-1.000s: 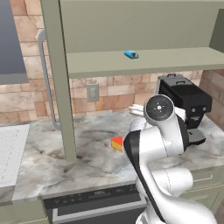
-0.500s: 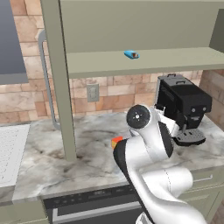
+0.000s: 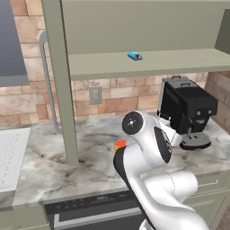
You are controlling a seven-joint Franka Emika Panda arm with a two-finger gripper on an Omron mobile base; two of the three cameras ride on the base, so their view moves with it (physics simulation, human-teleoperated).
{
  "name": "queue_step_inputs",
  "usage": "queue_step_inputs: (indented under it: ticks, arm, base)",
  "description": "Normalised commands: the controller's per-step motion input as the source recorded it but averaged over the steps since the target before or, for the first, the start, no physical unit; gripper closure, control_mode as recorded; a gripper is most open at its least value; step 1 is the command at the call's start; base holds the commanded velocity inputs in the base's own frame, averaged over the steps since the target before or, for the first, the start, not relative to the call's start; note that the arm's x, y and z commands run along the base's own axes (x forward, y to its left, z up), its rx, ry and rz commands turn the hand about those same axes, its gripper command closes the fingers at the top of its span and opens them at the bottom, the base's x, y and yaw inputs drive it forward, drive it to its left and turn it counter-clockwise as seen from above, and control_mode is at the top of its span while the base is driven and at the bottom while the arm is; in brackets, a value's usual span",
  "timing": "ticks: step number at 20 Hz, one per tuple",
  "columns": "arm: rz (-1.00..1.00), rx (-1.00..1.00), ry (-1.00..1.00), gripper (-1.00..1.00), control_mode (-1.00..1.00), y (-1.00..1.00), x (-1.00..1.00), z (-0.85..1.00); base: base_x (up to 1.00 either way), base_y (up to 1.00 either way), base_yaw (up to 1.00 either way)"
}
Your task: Pick the cheese from the fridge and the cheese grater from the cabinet and place them next to the salad bowl.
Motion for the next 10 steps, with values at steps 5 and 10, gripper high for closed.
queue_step_inputs:
  ticks: [5,10]
  arm:
    - [-0.14,-0.07,0.0,1.0,-1.0,-0.26,0.02,-0.26]
    - [-0.14,-0.05,0.0,1.0,-1.0,-0.32,0.06,-0.26]
  base:
    - [0.0,0.0,0.0]
    - [0.0,0.0,0.0]
